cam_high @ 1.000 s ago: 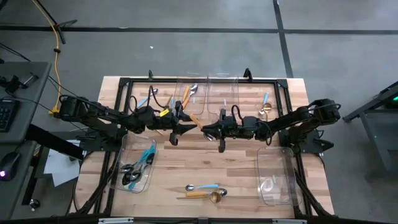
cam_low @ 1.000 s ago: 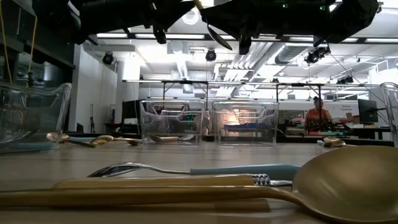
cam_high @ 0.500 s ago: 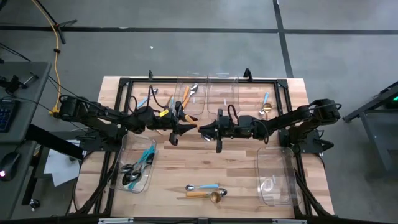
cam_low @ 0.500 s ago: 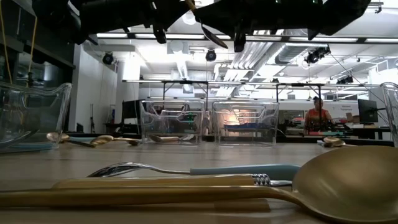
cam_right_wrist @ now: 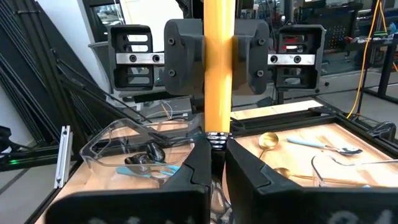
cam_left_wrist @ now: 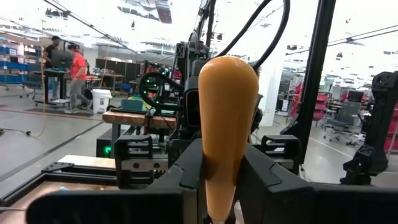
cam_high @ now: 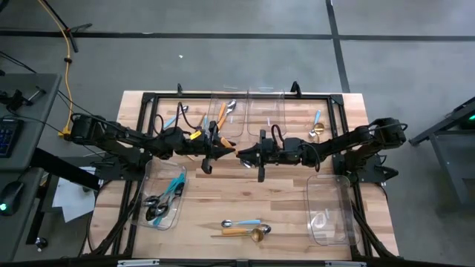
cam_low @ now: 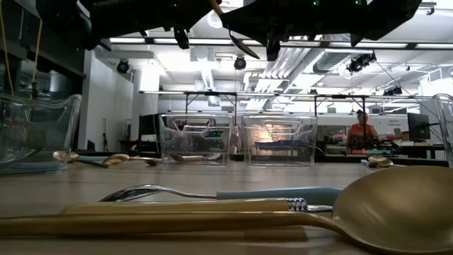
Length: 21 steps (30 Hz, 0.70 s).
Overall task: Sort silverware by color (type)
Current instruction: Put the yellow spoon into the top left transparent bin
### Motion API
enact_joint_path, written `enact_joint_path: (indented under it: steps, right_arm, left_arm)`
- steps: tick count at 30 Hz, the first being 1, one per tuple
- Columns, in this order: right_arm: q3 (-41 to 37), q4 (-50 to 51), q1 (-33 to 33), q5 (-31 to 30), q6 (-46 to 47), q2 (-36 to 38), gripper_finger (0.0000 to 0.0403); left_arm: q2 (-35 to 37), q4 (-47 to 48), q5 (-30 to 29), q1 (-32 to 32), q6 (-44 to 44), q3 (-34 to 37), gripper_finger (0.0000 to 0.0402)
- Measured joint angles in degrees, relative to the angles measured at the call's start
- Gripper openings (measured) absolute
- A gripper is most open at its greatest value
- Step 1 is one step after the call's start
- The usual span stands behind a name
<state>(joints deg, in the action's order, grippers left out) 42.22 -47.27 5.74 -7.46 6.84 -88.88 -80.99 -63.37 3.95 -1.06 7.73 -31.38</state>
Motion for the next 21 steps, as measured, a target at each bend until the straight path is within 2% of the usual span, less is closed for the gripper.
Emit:
enact_joint_path:
  steps: [8, 15, 21]
  right_arm:
    - [0.0, 0.6, 0.0, -0.4, -0.1, 0.1, 0.0074]
    - [0.0, 10.0, 0.1, -9.5, -3.0, 3.9, 0.012]
    - [0.0, 19.7, 0.9, -15.4, -5.4, 7.0, 0.0132]
  left_arm:
    - [0.1, 0.9, -1.5, 0.0, -1.6, 0.0, 0.0043]
    - [3.5, 7.1, -4.7, -0.6, -3.9, 0.7, 0.0043]
    - [7.6, 16.0, -8.5, -0.6, -6.9, 0.6, 0.0043]
